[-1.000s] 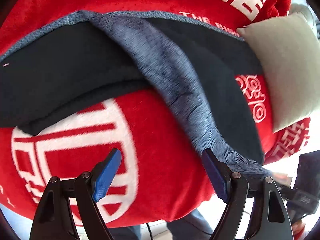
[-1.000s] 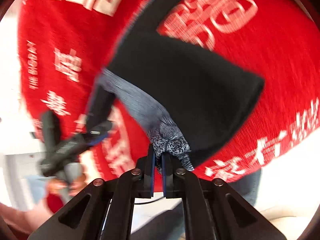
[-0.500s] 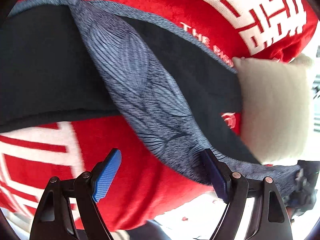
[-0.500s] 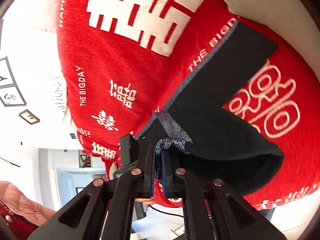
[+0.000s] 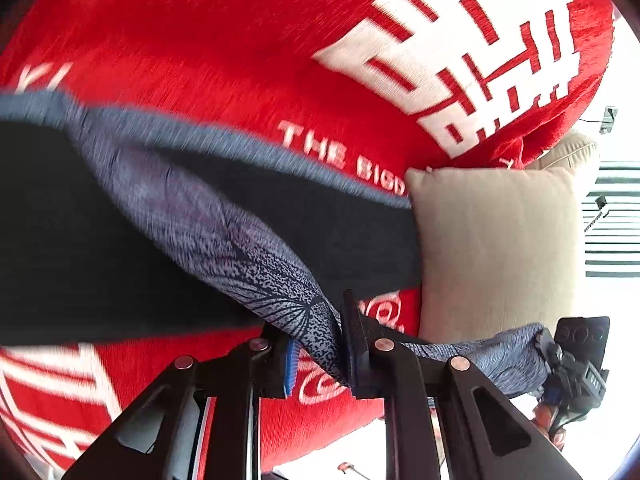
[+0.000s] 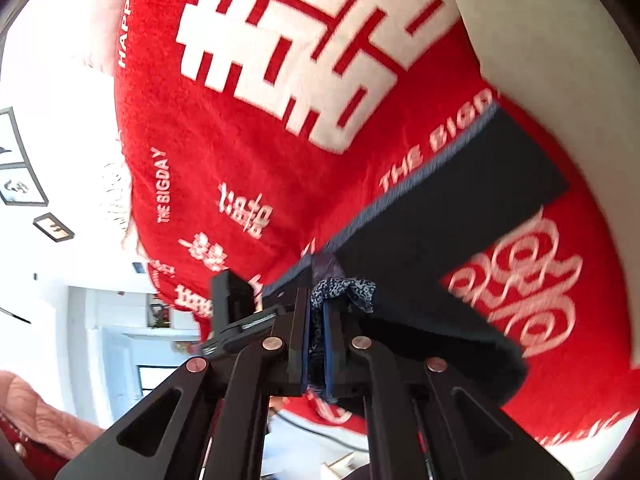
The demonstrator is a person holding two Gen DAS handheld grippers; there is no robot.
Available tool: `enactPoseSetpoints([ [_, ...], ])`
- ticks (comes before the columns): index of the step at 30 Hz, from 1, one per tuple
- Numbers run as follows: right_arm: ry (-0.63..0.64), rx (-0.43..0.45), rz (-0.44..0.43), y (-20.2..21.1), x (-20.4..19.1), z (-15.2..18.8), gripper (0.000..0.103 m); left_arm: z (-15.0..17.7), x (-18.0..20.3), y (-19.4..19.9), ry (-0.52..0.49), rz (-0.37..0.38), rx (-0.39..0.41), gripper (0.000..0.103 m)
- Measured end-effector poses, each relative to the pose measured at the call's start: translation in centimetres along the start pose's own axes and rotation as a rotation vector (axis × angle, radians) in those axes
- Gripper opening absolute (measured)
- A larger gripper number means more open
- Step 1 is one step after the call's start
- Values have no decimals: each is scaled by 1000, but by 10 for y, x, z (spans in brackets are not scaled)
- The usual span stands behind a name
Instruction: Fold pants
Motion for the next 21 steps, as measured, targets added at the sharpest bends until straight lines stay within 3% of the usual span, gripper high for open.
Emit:
enactPoseSetpoints([
  [8,161,13,213,-10,41,-91,6,-46,19,-35,-50,-67,25,20],
  [15,145,-16,420,-33,109,-141,10,-63,13,-53,-60,-165,3,21],
  [16,145,-15,451,-33,114,-145,14,-62,14,-50,-76,-178,10,21],
  [18,153,-3,507,-32,116,-151,43,-58,14,-43,-108,-211,27,21],
  [19,164,14,520,-30,113,-154,61,-57,12,-38,-124,-233,42,28],
  [20,185,37,504,-28,103,-155,64,-56,9,-32,-133,-255,59,41],
  [21,207,48,498,-27,95,-155,64,-58,6,-25,-135,-279,91,73],
])
Point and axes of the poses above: each gripper's, at about its wrist camera, not at the fingertips, and y roughly against the way its jaws point, x to its right, z to its underside, the point moved 10 cm from there along -y, roughly the way its jaws point, and after that the axes turned 15 degrees about -z, right-handed, at the moved point
